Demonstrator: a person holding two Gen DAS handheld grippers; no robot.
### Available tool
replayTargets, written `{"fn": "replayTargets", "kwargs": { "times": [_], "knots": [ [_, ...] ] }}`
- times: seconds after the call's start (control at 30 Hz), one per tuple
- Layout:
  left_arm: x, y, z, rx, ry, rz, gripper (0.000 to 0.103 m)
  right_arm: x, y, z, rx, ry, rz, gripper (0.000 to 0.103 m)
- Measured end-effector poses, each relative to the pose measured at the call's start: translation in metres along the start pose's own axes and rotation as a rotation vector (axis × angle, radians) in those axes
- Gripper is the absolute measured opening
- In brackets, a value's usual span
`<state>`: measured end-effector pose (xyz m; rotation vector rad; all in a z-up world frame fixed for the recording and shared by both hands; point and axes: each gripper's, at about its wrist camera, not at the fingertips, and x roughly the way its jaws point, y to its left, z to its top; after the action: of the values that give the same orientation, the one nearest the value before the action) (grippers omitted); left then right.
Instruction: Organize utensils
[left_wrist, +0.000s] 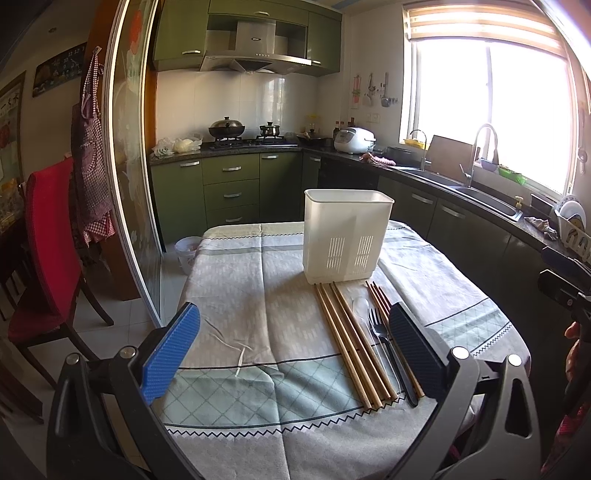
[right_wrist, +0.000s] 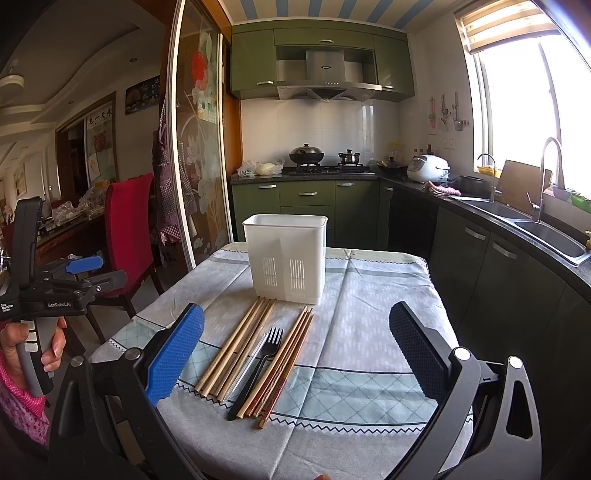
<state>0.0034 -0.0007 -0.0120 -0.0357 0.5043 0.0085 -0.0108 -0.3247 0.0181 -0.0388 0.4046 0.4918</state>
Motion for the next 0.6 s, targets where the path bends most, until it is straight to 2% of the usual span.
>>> {"fn": "replayTargets", "kwargs": {
  "times": [0.6],
  "knots": [
    [0.0003,-0.0011,-0.0011,-0.001,0.005,-0.002,0.097,0.0036,-0.0009,-0.0024,0.001,0.006,-0.002,0.099]
  ]
}}
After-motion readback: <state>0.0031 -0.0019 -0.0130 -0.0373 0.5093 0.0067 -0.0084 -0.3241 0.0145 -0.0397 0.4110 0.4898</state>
